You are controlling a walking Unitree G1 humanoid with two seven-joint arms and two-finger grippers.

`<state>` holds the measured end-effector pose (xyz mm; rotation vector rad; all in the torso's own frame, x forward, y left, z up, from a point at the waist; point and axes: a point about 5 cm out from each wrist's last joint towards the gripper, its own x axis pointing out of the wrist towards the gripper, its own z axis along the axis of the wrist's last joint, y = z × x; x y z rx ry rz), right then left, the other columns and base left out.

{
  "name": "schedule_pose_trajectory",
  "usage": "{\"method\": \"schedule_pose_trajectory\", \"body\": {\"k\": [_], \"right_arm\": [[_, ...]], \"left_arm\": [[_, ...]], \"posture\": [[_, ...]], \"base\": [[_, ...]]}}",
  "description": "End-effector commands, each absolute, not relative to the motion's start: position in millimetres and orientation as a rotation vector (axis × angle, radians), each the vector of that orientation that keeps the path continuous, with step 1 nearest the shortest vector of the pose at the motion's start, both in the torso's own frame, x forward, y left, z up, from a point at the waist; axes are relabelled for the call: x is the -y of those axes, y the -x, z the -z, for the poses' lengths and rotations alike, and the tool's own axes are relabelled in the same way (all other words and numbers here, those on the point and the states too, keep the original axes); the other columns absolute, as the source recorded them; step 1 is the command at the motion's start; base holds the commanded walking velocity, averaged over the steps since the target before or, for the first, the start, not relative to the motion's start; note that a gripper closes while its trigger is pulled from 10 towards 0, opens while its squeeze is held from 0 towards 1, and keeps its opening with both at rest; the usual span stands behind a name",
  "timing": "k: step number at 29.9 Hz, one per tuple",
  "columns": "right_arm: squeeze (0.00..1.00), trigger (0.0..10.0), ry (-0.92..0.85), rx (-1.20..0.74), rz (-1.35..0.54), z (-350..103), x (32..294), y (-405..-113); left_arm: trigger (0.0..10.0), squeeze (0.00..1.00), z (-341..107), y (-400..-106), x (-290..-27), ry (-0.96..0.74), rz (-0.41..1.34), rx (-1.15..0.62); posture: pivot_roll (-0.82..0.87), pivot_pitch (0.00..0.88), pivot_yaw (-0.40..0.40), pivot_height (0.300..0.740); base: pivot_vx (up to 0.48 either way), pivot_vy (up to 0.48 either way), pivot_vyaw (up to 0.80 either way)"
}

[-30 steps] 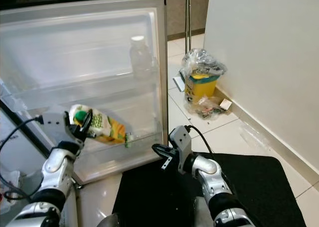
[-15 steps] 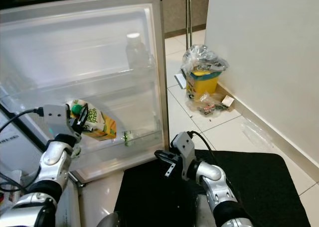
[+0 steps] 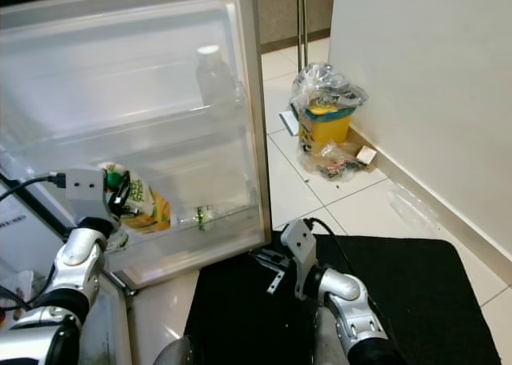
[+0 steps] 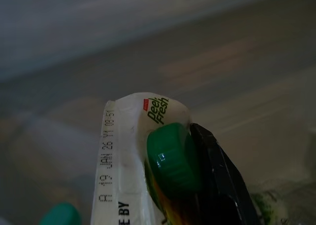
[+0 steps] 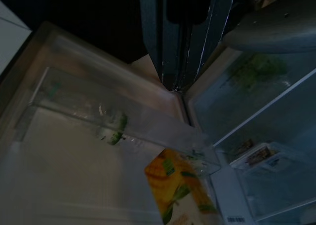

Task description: Restocking fridge

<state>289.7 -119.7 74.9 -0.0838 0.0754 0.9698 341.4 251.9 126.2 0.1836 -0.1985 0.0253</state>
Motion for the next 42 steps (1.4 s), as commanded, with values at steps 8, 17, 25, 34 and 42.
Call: {"method": "schedule_pose_trajectory", "body": {"k": [8,17,25,34,42], "right_arm": [[0.00,10.0,0.123,-0.074,-1.026,-82,117,-284],[0.00,10.0,0.132,-0.074,-1.039,-88,116,-279],[0.00,10.0,0.143,-0.082,-1.036,-89,118,-277],[0.00,10.0,0.150,-0.082,-1.034,-93,117,-276],[0.00,10.0,0.148,-0.084,-1.032,-94,117,-276]], "left_arm": [[10.0,0.00,-124,-338,-266,-0.228,-0.061,0.154],[10.0,0.00,-116,-341,-259,-0.208,-0.076,0.106],[10.0,0.00,-108,-342,-252,-0.202,-0.076,0.055],[10.0,0.45,-100,-341,-250,-0.192,-0.076,0.010],[10.0,1.00,-95,-339,-252,-0.179,-0.094,-0.015]], "posture": [[-0.09,0.218,0.073,0.481],[-0.10,0.228,0.068,0.481],[-0.11,0.235,0.067,0.481],[-0.12,0.234,0.068,0.481],[-0.12,0.234,0.065,0.481]], "base": [[0.000,0.000,0.00],[0.000,0.000,0.00],[0.000,0.000,0.00],[0.000,0.000,0.00],[0.000,0.000,0.00]]}}
